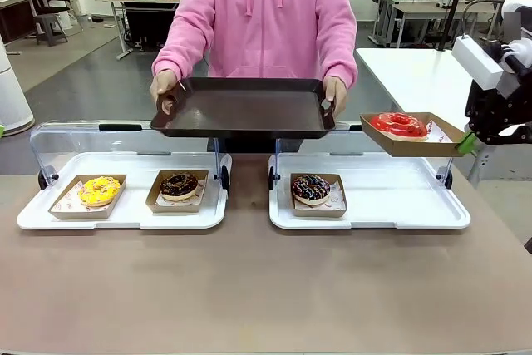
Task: Provide the desired donut to the person.
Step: Place the picked Paper togo box onto the Handle tray extended by the person.
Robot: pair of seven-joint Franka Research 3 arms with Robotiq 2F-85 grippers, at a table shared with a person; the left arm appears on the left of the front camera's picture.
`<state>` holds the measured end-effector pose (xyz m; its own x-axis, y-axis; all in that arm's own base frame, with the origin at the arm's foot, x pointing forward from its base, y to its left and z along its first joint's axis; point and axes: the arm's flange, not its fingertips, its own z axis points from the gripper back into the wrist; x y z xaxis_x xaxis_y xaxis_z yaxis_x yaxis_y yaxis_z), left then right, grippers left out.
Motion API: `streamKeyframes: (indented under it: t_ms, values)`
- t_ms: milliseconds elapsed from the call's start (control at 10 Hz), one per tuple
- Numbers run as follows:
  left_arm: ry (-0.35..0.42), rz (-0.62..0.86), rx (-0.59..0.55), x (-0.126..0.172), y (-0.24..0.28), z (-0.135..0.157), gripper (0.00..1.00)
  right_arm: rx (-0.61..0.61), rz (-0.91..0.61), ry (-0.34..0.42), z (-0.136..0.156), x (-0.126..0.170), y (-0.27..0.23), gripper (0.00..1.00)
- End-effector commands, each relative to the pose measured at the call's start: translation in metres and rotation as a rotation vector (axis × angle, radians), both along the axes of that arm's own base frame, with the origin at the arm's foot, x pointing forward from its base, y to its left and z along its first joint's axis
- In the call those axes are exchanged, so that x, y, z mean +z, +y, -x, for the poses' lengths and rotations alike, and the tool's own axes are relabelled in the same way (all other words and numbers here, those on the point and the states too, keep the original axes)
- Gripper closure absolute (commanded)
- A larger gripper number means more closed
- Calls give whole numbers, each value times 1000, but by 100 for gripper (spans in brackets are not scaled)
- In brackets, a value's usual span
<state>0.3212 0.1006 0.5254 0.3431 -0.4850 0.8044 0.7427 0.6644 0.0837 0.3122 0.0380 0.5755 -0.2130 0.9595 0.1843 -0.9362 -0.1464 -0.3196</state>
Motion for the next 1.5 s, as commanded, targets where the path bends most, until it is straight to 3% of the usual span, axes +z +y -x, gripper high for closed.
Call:
streamKeyframes:
  t_ms: [0,800,900,1100,1400]
  values:
    - [1,9,1,1,1,0,0,-10,22,7,1,2,-1,100]
    - [1,9,1,1,1,0,0,0,0,0,0,0,0,99]
    - [1,9,1,1,1,0,0,8,55,-11,-15,29,34,99]
    - [1,9,1,1,1,0,0,-91,108,4,-63,74,107,99]
    - [1,9,1,1,1,0,0,-207,91,47,-130,82,193,99]
